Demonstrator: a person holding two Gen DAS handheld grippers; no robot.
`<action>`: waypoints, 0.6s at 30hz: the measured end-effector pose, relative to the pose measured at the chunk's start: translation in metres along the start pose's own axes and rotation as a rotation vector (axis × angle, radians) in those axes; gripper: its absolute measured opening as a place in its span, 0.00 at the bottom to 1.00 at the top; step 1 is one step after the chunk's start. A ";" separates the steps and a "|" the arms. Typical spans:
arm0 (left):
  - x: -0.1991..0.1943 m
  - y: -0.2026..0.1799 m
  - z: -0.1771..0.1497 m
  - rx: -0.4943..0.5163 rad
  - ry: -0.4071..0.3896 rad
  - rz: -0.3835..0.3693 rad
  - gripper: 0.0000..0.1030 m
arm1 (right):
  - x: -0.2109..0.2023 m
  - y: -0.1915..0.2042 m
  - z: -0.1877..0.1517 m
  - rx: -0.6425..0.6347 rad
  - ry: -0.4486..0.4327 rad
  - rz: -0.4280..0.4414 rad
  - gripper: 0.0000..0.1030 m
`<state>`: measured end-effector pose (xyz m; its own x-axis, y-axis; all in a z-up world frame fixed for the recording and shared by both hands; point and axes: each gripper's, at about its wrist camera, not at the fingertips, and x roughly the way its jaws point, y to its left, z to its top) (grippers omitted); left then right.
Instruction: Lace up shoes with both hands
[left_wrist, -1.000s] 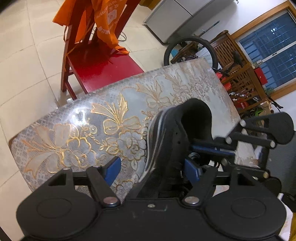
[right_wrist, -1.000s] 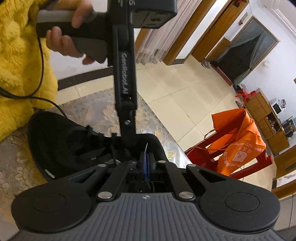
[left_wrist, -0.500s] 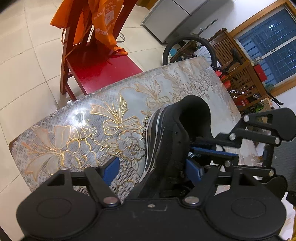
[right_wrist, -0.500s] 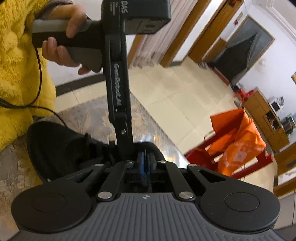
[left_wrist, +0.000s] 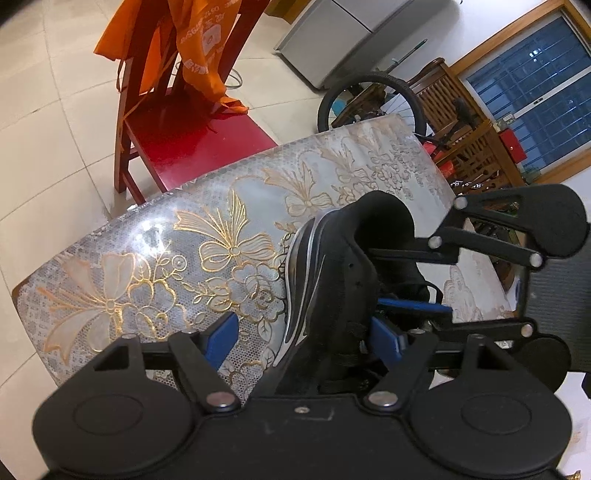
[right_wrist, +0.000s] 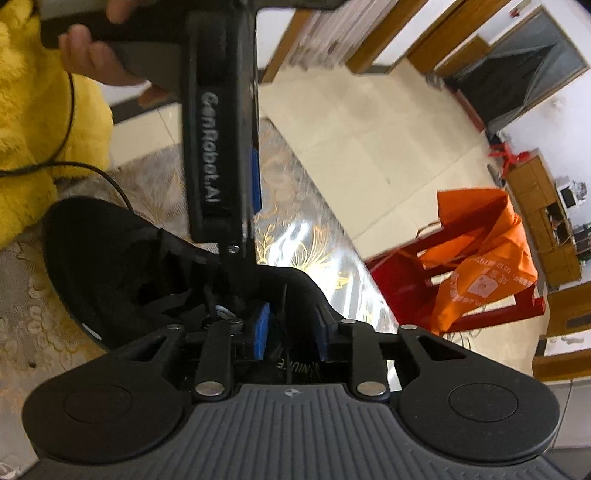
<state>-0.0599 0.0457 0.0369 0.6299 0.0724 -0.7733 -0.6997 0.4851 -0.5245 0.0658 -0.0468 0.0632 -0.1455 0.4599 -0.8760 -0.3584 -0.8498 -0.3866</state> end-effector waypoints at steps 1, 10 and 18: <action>0.000 0.000 0.000 0.004 -0.003 0.001 0.73 | 0.001 -0.001 0.000 0.004 0.006 0.004 0.01; 0.004 0.001 0.002 0.037 0.008 -0.026 0.73 | -0.004 -0.001 -0.010 0.166 -0.118 0.021 0.01; 0.004 0.002 0.000 0.053 0.023 -0.055 0.72 | -0.010 0.006 -0.012 0.169 -0.082 -0.057 0.37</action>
<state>-0.0587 0.0470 0.0332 0.6587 0.0245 -0.7520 -0.6449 0.5333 -0.5475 0.0762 -0.0591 0.0659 -0.1924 0.5311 -0.8252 -0.5172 -0.7695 -0.3747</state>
